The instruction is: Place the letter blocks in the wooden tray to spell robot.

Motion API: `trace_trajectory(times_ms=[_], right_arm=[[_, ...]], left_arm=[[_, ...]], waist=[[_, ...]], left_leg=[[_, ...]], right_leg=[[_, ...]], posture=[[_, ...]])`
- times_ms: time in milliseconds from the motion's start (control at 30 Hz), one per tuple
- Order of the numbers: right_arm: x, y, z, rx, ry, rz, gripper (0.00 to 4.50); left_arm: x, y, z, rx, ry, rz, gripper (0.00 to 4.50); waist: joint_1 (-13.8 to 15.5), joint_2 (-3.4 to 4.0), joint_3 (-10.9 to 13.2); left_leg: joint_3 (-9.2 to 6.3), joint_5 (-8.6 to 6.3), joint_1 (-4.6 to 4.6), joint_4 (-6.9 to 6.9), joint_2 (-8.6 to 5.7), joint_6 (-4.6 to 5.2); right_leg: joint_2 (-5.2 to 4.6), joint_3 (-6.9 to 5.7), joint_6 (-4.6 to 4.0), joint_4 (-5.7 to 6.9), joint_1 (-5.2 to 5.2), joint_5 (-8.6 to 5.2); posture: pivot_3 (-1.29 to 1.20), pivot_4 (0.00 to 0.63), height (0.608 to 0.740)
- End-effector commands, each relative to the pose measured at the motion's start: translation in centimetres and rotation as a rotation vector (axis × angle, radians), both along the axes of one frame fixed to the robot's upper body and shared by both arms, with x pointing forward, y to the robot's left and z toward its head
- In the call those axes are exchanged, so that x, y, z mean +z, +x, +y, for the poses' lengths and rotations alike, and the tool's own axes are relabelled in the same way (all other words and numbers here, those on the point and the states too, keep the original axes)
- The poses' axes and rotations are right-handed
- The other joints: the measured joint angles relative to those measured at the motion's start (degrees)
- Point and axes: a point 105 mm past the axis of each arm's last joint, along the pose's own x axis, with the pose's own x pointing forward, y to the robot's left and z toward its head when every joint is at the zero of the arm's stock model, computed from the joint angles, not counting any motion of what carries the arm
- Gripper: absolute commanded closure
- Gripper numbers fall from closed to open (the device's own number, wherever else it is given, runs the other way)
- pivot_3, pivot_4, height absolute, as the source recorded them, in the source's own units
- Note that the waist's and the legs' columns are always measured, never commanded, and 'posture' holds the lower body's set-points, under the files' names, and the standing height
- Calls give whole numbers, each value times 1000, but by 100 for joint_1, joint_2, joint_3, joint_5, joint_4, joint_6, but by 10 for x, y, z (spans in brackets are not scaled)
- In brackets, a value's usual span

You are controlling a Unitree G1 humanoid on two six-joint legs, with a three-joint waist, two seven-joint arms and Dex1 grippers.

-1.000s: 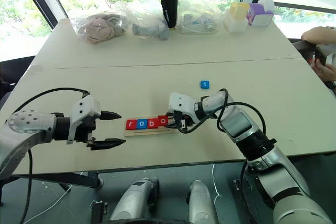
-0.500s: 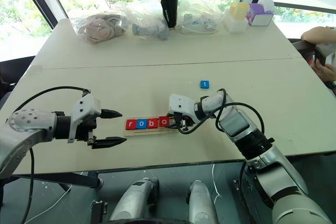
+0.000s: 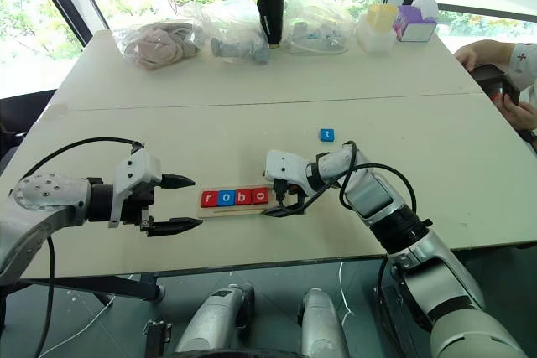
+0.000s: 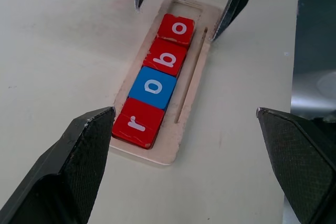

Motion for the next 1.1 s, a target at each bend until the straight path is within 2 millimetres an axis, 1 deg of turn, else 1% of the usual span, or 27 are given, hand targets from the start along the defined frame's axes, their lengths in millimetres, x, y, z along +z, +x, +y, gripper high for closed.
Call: trace_trajectory(times_ms=[33,133,200,300,333,433,467,567,633,767,933,1000,1100], right_arm=[[23,4,7,1,78,-52,41],[45,12,5,-42,170,-62,41],[55,25,-9,-129,202,-113,41],[63,44,-29,-269,239,-166,41],[63,47,-33,-299,245,-176,41],[57,70,-61,-508,233,-211,41],[56,75,-67,-559,227,-220,41],[47,97,-95,-818,212,-236,41],[44,104,-103,-910,218,-233,41],[37,105,-99,-933,233,-215,41],[26,111,-108,-855,109,-313,41],[26,114,-114,-870,124,-276,41],[31,121,-120,-969,231,-147,41]], left_arm=[[6,1,2,5,7,-34,0],[7,2,2,9,7,-36,0],[8,3,3,14,3,-38,0],[8,4,4,19,0,-39,0],[8,4,5,20,0,-39,0],[8,6,5,23,-3,-39,0],[8,6,5,23,-4,-39,0],[7,8,3,22,-8,-40,0],[7,8,2,21,-10,-40,0],[6,9,1,18,-14,-39,0],[7,9,1,17,-13,-41,0],[7,9,1,18,-11,-43,0],[6,9,2,20,-8,-43,0]], waist=[[-2,0,0],[-1,0,0],[5,0,0],[17,-1,0],[16,-1,0],[1,-1,0],[-1,0,0],[-10,0,0],[-24,0,0],[-56,0,0],[-132,0,0],[-139,0,0],[-137,0,0]], left_leg=[[0,0,0,0,0,0],[0,1,0,0,1,-1],[-1,2,0,0,2,-3],[-2,0,2,1,1,-9],[-2,-3,2,1,1,-13],[0,-2,2,0,1,-12],[0,-1,2,-1,2,-11],[-1,5,2,-2,2,-6],[0,8,1,-3,2,-11],[-1,10,2,-6,4,-8],[-2,11,2,-2,2,-6],[0,11,6,0,2,-6],[-2,12,9,0,3,-5]], right_leg=[[0,0,0,2,0,0],[1,0,0,5,-1,0],[2,0,0,7,-2,0],[2,0,0,6,1,0],[2,0,0,5,1,0],[2,1,-1,7,-1,0],[2,1,-1,8,-1,0],[3,1,-2,10,-3,0],[3,2,-4,11,-4,2],[6,2,-4,11,-5,2],[7,0,-3,11,1,2],[7,1,-3,11,5,2],[9,0,-3,14,7,3]], posture=[[0,150,740],[0,150,740],[0,150,740],[0,150,740],[0,150,740],[0,150,740],[0,150,740],[0,150,740],[0,150,740],[0,150,740],[0,150,740],[0,150,740],[0,150,740]])
